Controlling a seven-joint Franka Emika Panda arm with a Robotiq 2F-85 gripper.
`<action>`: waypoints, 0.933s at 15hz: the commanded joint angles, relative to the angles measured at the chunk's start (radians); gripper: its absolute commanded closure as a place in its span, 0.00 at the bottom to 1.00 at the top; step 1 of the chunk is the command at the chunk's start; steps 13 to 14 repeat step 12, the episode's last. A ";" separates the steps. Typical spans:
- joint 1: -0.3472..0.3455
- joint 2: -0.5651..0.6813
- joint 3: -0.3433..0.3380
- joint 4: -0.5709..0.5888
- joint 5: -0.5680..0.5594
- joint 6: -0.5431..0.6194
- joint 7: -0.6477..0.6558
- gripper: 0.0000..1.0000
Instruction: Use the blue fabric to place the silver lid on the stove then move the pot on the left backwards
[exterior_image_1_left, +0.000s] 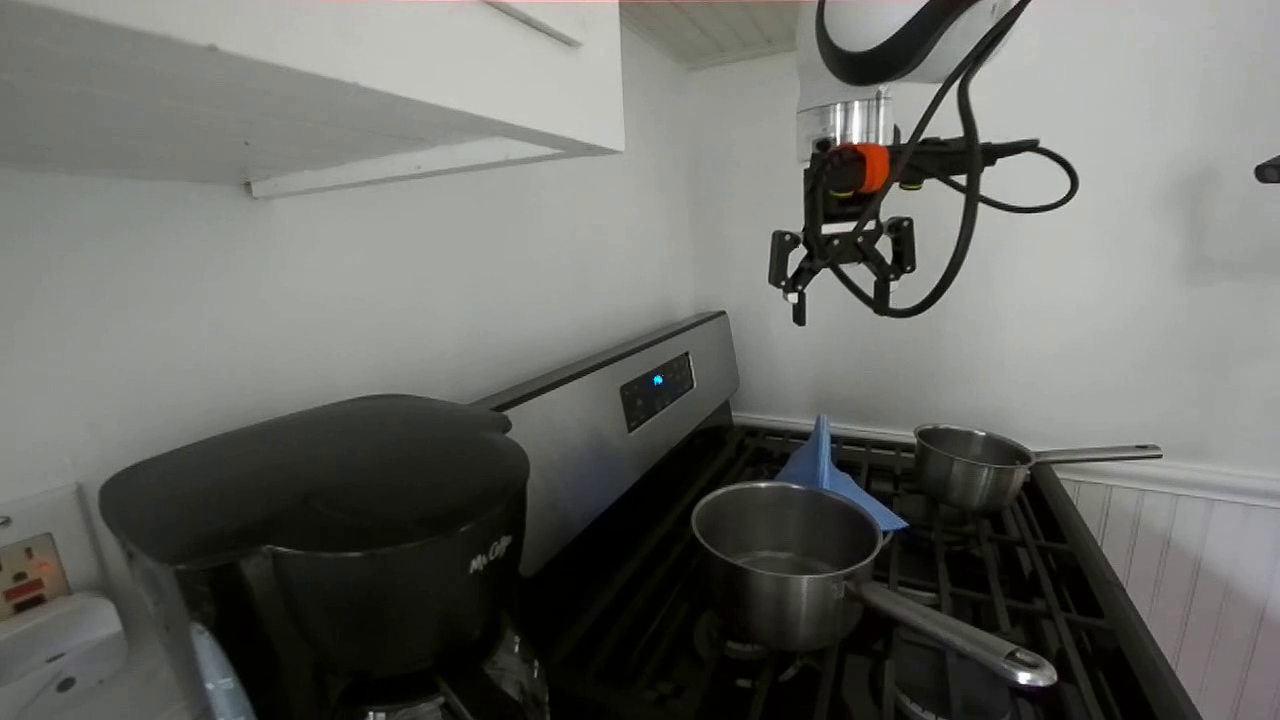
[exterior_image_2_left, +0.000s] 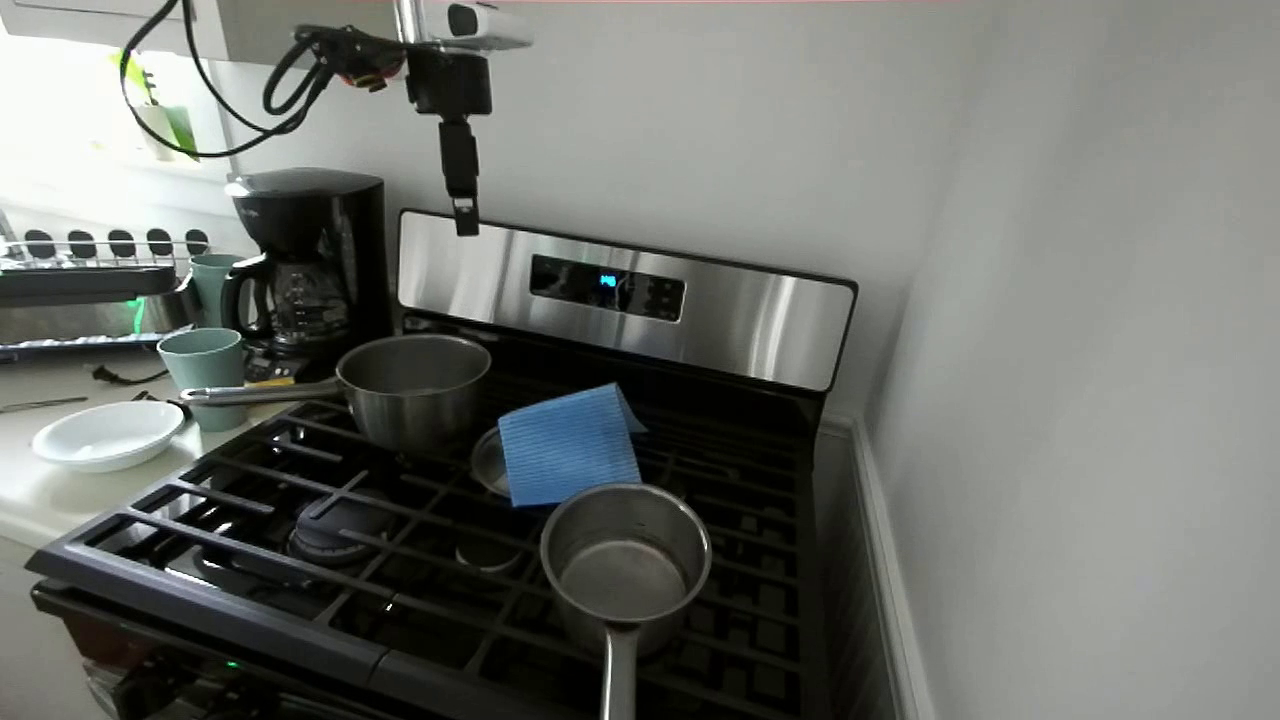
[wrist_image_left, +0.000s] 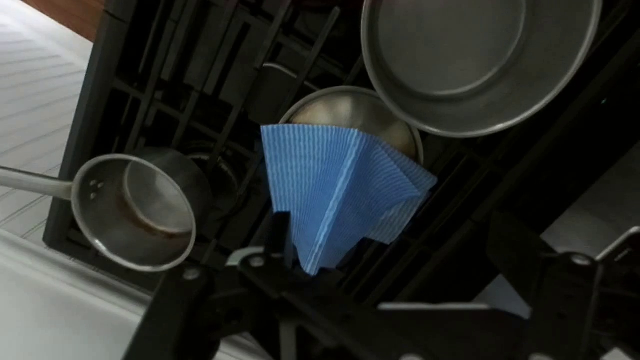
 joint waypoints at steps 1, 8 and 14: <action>0.001 -0.123 -0.007 -0.104 -0.052 0.077 0.065 0.00; -0.032 -0.156 -0.004 -0.079 -0.059 0.050 0.178 0.00; -0.043 -0.175 -0.004 -0.087 -0.063 0.050 0.207 0.00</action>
